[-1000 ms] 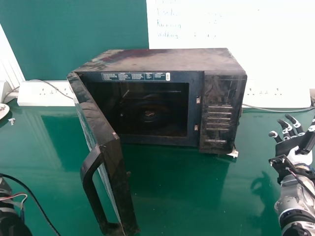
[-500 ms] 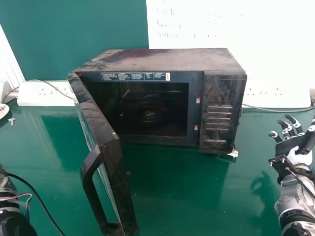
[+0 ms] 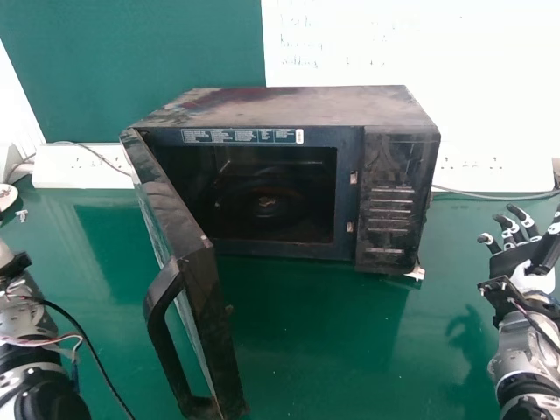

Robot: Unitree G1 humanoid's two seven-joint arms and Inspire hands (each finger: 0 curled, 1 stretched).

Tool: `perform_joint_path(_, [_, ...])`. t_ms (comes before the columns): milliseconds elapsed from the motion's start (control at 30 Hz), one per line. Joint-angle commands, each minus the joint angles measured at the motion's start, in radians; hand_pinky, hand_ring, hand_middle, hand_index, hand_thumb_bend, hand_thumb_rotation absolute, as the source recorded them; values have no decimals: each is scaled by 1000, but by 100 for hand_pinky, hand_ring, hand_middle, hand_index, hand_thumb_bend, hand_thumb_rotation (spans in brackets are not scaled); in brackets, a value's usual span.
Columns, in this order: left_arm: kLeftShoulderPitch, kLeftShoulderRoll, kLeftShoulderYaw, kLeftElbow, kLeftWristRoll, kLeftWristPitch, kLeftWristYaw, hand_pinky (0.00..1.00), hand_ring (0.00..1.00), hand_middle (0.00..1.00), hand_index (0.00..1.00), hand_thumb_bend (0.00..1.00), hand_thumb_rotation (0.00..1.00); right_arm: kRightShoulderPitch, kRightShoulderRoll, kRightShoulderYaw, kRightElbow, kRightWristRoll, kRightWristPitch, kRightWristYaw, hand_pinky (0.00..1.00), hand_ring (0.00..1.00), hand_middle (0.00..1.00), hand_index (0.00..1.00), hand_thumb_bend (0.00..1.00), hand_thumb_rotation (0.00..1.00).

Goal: Open the door of oven

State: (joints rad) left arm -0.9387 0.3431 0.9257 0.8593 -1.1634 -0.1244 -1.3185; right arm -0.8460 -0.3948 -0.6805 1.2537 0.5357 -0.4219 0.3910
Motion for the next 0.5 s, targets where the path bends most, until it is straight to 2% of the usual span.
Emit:
perform_joint_path(0, [-2, 2, -22, -4, 25, -3, -6, 17, 23, 34, 42, 80, 46, 2, -1, -2, -2, 3, 6, 9, 44, 56, 73, 85, 95, 95])
perform_joint_path(133, [-13, 8, -32, 21, 48, -19, -55, 18, 24, 35, 43, 77, 47, 0, -2, 0, 0, 0, 7, 3, 45, 56, 73, 85, 95, 95])
perform_joint_path(467, [-7, -13, -43, 4, 75, -18, -35, 18, 24, 34, 43, 80, 48, 6, 0, 5, -4, -6, -7, 7, 44, 55, 73, 85, 96, 96])
